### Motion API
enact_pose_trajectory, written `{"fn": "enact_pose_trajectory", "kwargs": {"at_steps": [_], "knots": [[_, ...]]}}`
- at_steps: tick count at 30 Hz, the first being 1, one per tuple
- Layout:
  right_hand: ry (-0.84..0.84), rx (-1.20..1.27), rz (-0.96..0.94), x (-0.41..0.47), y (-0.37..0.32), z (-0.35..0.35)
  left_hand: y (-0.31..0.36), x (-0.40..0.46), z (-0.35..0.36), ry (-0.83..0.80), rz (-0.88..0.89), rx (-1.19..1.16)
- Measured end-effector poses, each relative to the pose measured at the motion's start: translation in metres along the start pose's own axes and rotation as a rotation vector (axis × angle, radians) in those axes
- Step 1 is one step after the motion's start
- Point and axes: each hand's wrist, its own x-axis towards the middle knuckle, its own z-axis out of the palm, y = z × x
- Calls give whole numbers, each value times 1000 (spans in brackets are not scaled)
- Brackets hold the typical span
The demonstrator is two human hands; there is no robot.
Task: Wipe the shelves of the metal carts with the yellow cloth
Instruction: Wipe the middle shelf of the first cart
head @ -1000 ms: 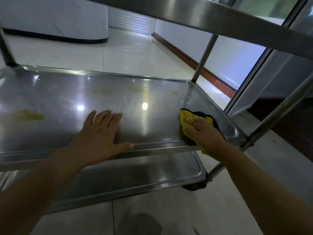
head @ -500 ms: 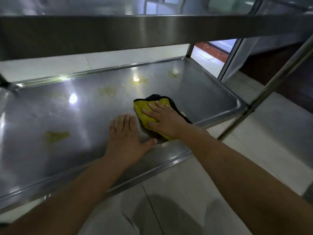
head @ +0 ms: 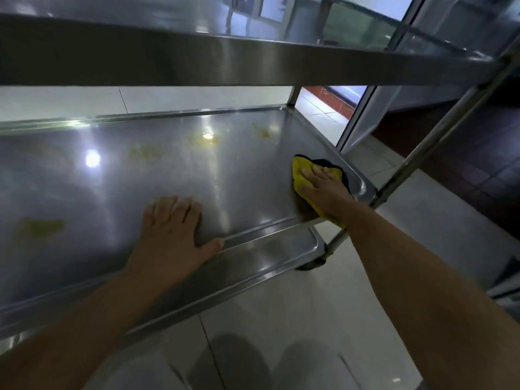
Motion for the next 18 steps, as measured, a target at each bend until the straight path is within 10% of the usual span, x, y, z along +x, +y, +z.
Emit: {"fn": "enact_pose_trajectory", "kwargs": {"at_steps": [9,18], "knots": [[66,16,21,57,82,-21,8,10,6,44,-1,113],[98,-149,-324,84,-16,-4,8,15,6,5,-55,121]]}}
